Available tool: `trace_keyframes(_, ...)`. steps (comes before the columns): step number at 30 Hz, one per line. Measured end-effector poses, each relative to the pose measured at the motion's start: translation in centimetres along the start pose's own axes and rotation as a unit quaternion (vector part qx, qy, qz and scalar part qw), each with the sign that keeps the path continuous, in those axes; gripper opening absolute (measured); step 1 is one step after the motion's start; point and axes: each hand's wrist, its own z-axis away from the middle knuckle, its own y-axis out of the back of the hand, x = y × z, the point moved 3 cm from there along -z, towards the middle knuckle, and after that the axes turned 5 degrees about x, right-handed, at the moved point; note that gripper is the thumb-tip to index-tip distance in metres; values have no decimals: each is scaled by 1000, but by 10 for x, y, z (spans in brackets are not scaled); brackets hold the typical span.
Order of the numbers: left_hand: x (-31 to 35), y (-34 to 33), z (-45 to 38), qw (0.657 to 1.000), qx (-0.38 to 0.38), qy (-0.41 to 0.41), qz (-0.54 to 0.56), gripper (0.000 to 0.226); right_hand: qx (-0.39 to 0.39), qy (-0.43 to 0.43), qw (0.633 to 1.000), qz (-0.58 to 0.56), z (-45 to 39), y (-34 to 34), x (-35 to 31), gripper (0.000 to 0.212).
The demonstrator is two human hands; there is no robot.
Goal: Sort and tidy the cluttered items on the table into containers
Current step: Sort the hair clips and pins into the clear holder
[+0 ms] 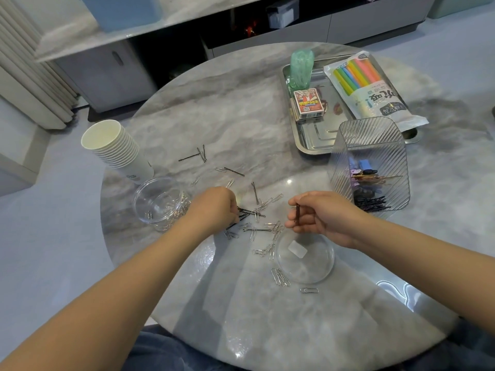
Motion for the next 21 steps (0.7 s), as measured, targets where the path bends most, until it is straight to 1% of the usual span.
trace_keyframes(2,1,-5,0,1000,16,-12,4,4,1,-1,1000,14,1,0,0,12)
trace_keyframes(4,4,-8,0,999,29,-23,-3,7,-1,0,1000,21,0,-1,0,13)
trace_keyframes(6,6,-11,-2,999,31,-20,-11,7,-4,2,1000,28,1,-1,0,13)
trace_keyframes(8,6,-13,-4,999,31,-10,-25,2,-6,4,999,34,1,-1,1,14)
trace_keyframes(12,8,-18,-5,997,32,-25,-73,13,-11,6,999,37,2,0,1,14)
trace_keyframes(14,8,-19,-3,995,36,-43,-82,14,-13,7,999,38,2,-1,0,15)
trace_keyframes(16,6,-19,-3,995,35,-54,-71,15,-15,10,999,39,3,-1,-1,14)
trace_keyframes(19,1,-19,-2,998,24,-52,-40,24,-20,15,999,41,5,-2,-3,14)
trace_keyframes(21,0,-19,0,997,25,-60,-47,26,-20,17,999,42,5,-2,-3,14)
